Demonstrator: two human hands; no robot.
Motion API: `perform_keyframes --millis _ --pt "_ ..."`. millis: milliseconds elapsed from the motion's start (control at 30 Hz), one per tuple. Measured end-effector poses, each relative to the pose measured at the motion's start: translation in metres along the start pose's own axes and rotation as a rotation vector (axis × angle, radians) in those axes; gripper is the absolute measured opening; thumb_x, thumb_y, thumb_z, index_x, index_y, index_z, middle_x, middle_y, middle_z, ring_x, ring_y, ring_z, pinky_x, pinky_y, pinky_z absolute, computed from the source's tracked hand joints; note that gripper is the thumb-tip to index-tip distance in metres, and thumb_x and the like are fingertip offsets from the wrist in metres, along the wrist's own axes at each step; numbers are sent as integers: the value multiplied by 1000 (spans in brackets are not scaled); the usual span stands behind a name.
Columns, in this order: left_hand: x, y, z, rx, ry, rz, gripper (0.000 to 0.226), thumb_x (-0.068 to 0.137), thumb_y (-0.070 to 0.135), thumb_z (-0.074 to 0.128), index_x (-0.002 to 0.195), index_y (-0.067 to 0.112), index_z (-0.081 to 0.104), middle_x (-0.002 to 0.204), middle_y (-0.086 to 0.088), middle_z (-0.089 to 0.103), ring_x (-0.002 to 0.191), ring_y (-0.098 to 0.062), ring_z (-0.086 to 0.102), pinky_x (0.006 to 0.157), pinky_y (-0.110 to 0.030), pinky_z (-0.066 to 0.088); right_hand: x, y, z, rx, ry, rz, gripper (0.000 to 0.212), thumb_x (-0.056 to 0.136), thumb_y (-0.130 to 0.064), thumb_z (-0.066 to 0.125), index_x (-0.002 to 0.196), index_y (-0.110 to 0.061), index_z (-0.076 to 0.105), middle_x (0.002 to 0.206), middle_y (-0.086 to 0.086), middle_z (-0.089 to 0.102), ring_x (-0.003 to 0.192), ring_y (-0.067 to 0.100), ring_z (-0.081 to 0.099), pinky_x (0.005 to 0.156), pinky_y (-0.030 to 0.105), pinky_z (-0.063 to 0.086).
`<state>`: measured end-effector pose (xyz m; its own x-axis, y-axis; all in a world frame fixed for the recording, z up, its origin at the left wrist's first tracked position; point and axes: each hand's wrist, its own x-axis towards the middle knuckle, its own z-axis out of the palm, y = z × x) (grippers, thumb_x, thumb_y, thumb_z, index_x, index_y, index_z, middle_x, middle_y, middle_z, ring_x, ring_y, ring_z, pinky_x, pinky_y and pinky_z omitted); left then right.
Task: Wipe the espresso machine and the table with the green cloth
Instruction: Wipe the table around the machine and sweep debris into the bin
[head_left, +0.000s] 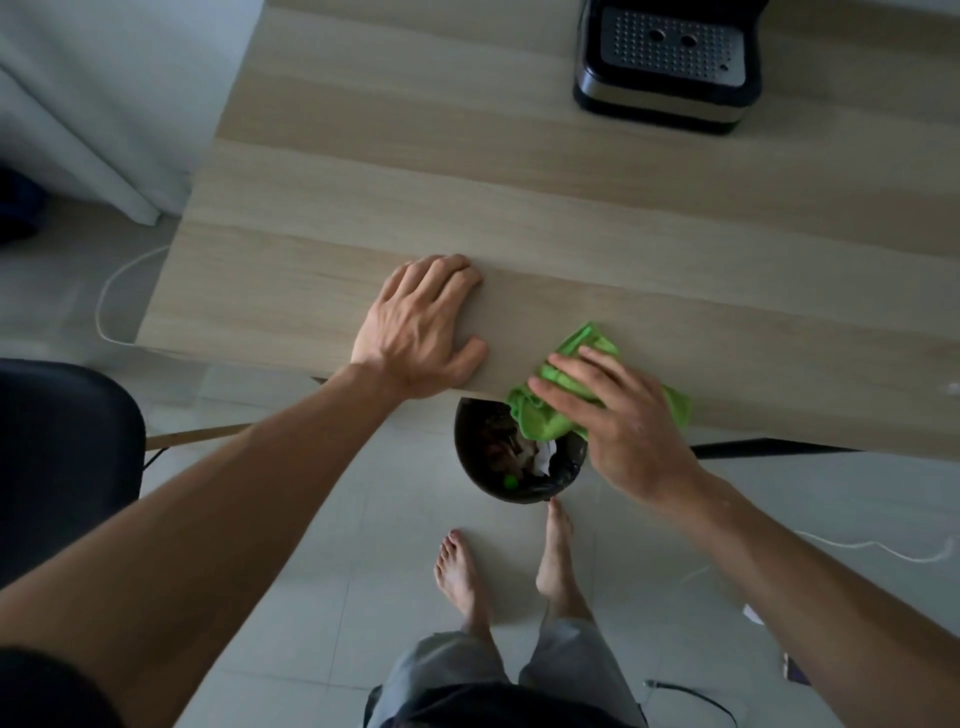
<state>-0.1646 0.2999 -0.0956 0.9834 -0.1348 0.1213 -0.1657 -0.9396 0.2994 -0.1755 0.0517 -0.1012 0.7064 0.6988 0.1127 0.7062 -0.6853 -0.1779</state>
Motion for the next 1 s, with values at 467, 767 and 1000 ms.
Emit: perform_keyframes --millis 467,767,1000 --pt "0 -1 2 1 4 2 65 72 45 47 126 9 54 131 -10 53 122 -30 46 106 -41 33 11 -18 5 88 55 403 61 81 -3 30 135 -25 48 145 10 41 134 36 35 99 54 35" --pt "1 -2 3 2 -2 3 66 72 46 47 126 9 53 131 -10 53 123 -30 45 106 -39 30 -3 -39 -1 294 202 293 58 77 -2 30 126 -15 58 131 13 56 124 30 49 98 43 43" --pt "2 -2 2 0 -5 1 66 72 46 47 126 9 54 131 -10 53 123 -29 45 107 -40 31 37 -8 -5 240 93 460 59 78 -4 32 134 -12 49 140 18 45 132 36 38 103 55 36"
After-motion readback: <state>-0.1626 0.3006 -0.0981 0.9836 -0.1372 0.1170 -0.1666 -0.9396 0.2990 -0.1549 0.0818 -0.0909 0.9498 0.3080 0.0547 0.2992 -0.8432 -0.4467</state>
